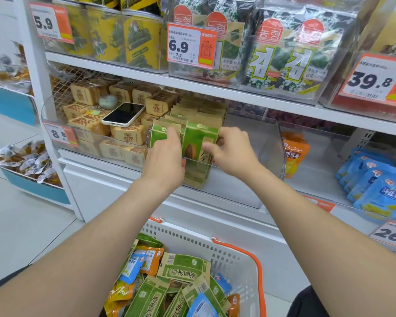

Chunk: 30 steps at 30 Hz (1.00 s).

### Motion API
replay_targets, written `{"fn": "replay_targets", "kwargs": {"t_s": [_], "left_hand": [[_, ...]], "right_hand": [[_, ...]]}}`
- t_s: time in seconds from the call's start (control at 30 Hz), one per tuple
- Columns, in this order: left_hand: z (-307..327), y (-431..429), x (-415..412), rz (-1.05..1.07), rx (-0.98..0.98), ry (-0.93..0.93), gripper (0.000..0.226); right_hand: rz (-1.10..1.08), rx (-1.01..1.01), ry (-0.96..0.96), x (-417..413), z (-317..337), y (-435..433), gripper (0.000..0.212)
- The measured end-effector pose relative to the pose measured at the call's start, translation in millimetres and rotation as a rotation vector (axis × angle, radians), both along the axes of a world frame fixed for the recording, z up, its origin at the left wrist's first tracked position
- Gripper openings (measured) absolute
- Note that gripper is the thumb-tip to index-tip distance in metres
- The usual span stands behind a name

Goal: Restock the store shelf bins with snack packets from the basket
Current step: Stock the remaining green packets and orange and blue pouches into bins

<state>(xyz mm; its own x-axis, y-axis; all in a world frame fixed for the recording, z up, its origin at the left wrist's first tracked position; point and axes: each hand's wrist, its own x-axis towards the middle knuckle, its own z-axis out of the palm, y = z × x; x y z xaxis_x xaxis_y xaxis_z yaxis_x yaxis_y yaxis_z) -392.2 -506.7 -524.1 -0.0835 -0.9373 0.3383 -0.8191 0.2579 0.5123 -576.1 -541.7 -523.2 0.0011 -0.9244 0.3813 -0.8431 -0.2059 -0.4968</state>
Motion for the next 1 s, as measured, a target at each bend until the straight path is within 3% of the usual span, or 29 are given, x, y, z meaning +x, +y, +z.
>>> {"fn": "replay_targets", "kwargs": {"t_s": [0.07,0.17,0.3,0.43,0.5,0.63,0.77,0.9,1.0], "left_hand": [[0.1,2.1,-2.1,-0.004,-0.013,-0.024,0.048],[-1.1,3.3,-4.6,-0.018,-0.037,-0.028,0.056],[-3.9,2.4,-6.5,-0.029,-0.081,-0.065,0.063],[-6.2,1.1,-10.4,-0.007,-0.097,-0.087,0.060],[-7.5,-0.4,-13.4,0.000,-0.101,-0.092,0.057],[-8.5,-2.3,-15.3,0.005,-0.096,-0.120,0.055],[-9.8,-4.9,-14.0,0.014,-0.080,-0.150,0.050],[-9.7,-7.0,-14.8,0.022,-0.042,-0.248,0.045],[-9.9,-5.5,-17.6,-0.005,-0.025,-0.296,0.041]], "right_hand": [[0.005,0.063,0.118,6.8,-7.8,-0.7,0.030],[0.014,0.119,0.149,10.8,-9.0,-2.9,0.032],[-0.149,0.174,0.207,8.4,-0.9,3.6,0.058],[-0.187,0.432,-0.032,14.2,11.6,10.0,0.088],[-0.211,0.471,-0.188,18.0,14.9,8.2,0.093],[-0.224,0.457,-0.514,18.3,19.5,2.8,0.085],[-0.048,0.520,-0.311,25.6,12.2,0.8,0.044],[-0.126,0.534,-0.295,15.3,23.9,6.6,0.019],[-0.030,0.560,-0.275,15.5,16.9,2.6,0.031]]}}
